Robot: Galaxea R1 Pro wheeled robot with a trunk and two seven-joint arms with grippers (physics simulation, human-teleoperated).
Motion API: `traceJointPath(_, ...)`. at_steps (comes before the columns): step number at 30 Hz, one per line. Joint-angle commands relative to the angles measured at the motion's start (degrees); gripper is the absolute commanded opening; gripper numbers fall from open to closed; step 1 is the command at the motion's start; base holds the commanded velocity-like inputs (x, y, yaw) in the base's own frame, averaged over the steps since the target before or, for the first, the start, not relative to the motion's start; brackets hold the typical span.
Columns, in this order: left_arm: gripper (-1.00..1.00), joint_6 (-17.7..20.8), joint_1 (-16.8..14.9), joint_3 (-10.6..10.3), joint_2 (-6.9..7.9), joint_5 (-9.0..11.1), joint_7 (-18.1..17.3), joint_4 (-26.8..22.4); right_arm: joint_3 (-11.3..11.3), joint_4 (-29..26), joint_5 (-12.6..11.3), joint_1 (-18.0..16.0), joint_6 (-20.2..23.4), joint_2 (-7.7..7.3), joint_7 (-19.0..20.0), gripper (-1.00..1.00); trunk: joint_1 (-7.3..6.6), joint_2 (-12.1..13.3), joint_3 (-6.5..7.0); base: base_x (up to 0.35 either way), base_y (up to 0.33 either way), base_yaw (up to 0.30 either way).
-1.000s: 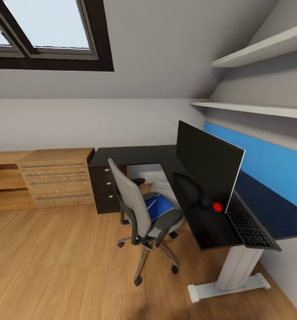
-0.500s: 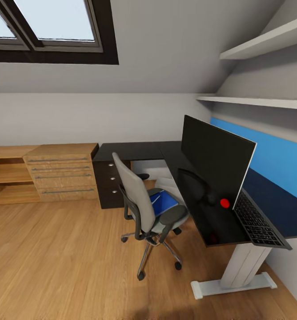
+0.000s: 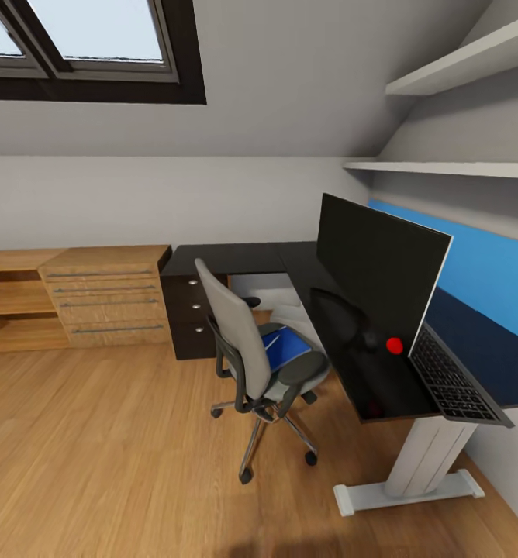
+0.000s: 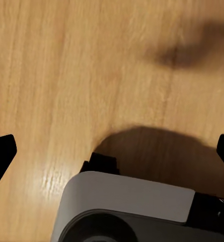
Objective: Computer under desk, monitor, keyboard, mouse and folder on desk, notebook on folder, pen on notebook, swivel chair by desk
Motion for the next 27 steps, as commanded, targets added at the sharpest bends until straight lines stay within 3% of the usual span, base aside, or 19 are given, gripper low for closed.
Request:
traceJointPath(1, 1.0, -0.1, 0.0, -0.1, 0.03, 0.5, 0.1, -0.1, 0.0, 1.3, -0.1, 0.0, -0.1, -0.05, 0.0, 1.0, 0.22, -0.4, -0.23, 0.0, 0.0, 0.0)
traceJointPath(8, 1.0, 0.0, 0.0, -0.1, 0.01, 1.7, 0.0, -0.1, 0.0, 8.9, -0.1, 0.0, 0.0, -0.25, 0.0, 1.0, 1.76, -3.2, -1.49, 0.0, 0.0, 0.0)
traceJointPath(27, 1.0, -0.1, 0.0, -0.1, -0.01, 2.0, 0.0, -0.1, 0.0, 9.8, -0.2, 0.0, -0.1, -0.24, 0.0, 1.0, 5.93, -10.9, -4.91, 0.0, 0.0, 0.0)
